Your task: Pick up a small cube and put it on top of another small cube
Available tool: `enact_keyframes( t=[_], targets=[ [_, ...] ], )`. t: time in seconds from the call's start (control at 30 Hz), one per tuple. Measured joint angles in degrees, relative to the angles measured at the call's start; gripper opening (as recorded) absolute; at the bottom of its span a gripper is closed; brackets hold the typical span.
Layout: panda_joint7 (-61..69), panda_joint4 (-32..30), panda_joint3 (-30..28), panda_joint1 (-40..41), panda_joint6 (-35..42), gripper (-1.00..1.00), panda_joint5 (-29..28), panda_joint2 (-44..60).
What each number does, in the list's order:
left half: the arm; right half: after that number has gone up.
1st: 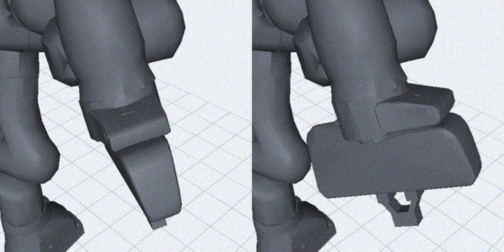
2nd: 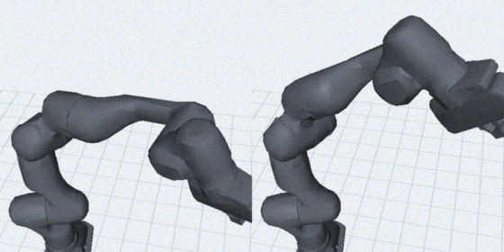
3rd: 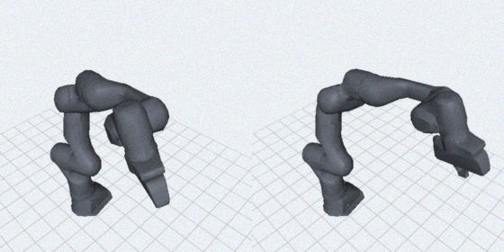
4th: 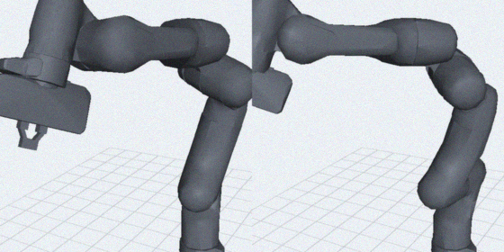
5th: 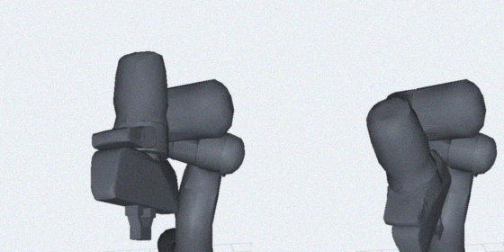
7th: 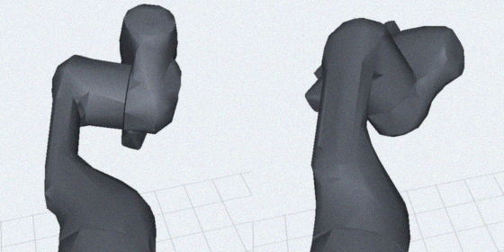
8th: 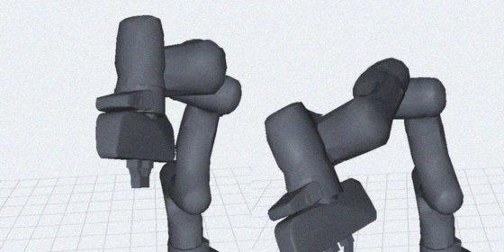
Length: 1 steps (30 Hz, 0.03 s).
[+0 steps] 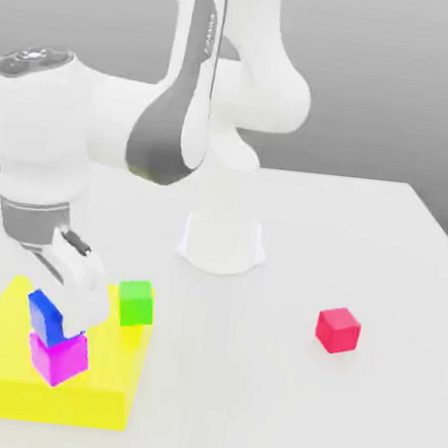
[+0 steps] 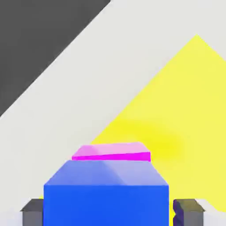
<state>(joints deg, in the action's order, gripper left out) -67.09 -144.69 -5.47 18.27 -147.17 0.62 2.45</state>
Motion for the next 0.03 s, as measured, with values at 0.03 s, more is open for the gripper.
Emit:
enact_keyframes(
  t=[0.03],
  targets=[
    [0.0,0.0,0.0,0.0,0.0,1.0,0.0,0.0]
  ],
)
